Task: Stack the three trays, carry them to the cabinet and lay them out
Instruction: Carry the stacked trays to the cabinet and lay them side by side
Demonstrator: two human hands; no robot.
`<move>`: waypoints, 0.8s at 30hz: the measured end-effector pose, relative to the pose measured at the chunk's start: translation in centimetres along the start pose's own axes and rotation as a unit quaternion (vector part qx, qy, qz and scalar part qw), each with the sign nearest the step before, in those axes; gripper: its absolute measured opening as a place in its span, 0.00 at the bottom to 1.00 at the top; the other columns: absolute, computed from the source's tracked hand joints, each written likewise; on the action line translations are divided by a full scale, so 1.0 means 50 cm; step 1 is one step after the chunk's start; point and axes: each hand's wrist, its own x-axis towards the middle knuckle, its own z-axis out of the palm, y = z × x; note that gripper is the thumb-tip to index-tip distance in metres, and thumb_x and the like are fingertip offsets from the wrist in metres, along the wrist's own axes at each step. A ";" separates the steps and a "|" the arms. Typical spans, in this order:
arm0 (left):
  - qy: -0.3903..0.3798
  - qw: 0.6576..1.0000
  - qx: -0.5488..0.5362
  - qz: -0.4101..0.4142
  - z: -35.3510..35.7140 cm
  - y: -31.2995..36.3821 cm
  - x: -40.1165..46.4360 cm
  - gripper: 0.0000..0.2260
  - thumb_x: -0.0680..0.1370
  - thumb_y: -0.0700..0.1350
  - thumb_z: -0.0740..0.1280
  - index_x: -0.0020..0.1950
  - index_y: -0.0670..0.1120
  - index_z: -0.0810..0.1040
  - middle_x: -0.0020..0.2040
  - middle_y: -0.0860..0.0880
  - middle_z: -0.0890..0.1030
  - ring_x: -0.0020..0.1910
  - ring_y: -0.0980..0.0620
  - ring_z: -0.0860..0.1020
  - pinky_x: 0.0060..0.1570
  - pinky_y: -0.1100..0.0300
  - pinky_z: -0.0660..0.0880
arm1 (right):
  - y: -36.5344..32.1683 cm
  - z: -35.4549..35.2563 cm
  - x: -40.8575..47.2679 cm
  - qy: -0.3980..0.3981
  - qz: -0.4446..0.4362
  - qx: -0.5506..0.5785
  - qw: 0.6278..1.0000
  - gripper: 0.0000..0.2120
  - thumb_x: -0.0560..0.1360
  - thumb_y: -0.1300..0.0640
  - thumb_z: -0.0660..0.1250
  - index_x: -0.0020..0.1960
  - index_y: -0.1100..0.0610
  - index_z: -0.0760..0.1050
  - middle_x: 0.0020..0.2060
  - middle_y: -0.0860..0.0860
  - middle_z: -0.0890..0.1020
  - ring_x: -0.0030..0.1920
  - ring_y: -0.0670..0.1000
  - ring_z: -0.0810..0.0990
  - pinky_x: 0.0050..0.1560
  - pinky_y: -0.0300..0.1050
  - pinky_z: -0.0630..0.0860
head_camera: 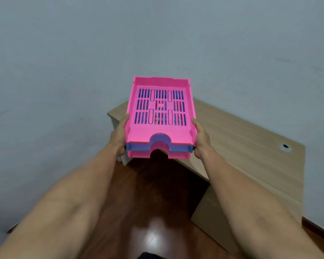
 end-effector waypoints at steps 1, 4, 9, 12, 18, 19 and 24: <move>0.014 1.000 -0.005 0.014 -0.054 0.008 -0.017 0.40 0.64 0.72 0.75 0.67 0.48 0.81 0.63 0.42 0.85 0.61 0.39 0.84 0.66 0.40 0.76 | 0.017 0.042 -0.016 -0.014 0.003 -0.002 1.000 0.26 0.68 0.41 0.76 0.59 0.57 0.82 0.52 0.57 0.88 0.51 0.61 0.87 0.57 0.63 0.82; 0.051 0.998 0.000 0.039 -0.178 0.044 -0.124 0.38 0.65 0.73 0.73 0.66 0.48 0.82 0.60 0.42 0.86 0.60 0.39 0.84 0.64 0.39 0.78 | 0.071 0.166 -0.069 -0.062 0.026 -0.006 0.998 0.33 0.62 0.39 0.80 0.61 0.57 0.82 0.54 0.58 0.87 0.53 0.62 0.86 0.58 0.65 0.81; 0.159 0.985 -0.005 0.074 -0.406 0.079 -0.290 0.33 0.68 0.73 0.68 0.62 0.51 0.84 0.56 0.46 0.88 0.58 0.41 0.85 0.64 0.41 0.77 | 0.192 0.363 -0.144 -0.160 0.068 -0.005 0.985 0.45 0.51 0.36 0.84 0.62 0.58 0.82 0.56 0.60 0.86 0.57 0.64 0.85 0.62 0.69 0.78; 0.227 0.970 -0.013 0.089 -0.528 0.094 -0.410 0.31 0.71 0.72 0.67 0.62 0.51 0.84 0.55 0.48 0.88 0.56 0.43 0.85 0.61 0.45 0.79 | 0.235 0.484 -0.266 -0.241 0.086 -0.043 0.966 0.38 0.61 0.37 0.80 0.64 0.58 0.81 0.55 0.58 0.87 0.55 0.62 0.86 0.60 0.63 0.80; 0.314 0.941 -0.045 0.119 -0.734 0.102 -0.626 0.30 0.72 0.73 0.66 0.63 0.54 0.83 0.57 0.47 0.87 0.58 0.41 0.85 0.62 0.40 0.79 | 0.350 0.681 -0.418 -0.324 0.103 -0.086 0.936 0.31 0.68 0.38 0.76 0.62 0.58 0.81 0.54 0.58 0.87 0.55 0.62 0.86 0.60 0.63 0.81; 0.325 0.935 -0.054 0.131 -0.768 0.101 -0.669 0.29 0.74 0.71 0.66 0.64 0.53 0.82 0.58 0.46 0.87 0.58 0.40 0.85 0.62 0.39 0.79 | 0.375 0.716 -0.449 -0.340 0.105 -0.094 0.930 0.29 0.68 0.39 0.77 0.60 0.58 0.82 0.54 0.58 0.87 0.55 0.62 0.86 0.58 0.62 0.81; 0.408 0.896 -0.092 0.153 -0.904 0.083 -0.859 0.31 0.70 0.73 0.68 0.65 0.54 0.81 0.60 0.45 0.86 0.58 0.38 0.85 0.62 0.34 0.78 | 0.468 0.859 -0.600 -0.405 0.125 -0.127 0.897 0.21 0.72 0.42 0.74 0.57 0.56 0.82 0.51 0.58 0.88 0.50 0.61 0.87 0.51 0.58 0.84</move>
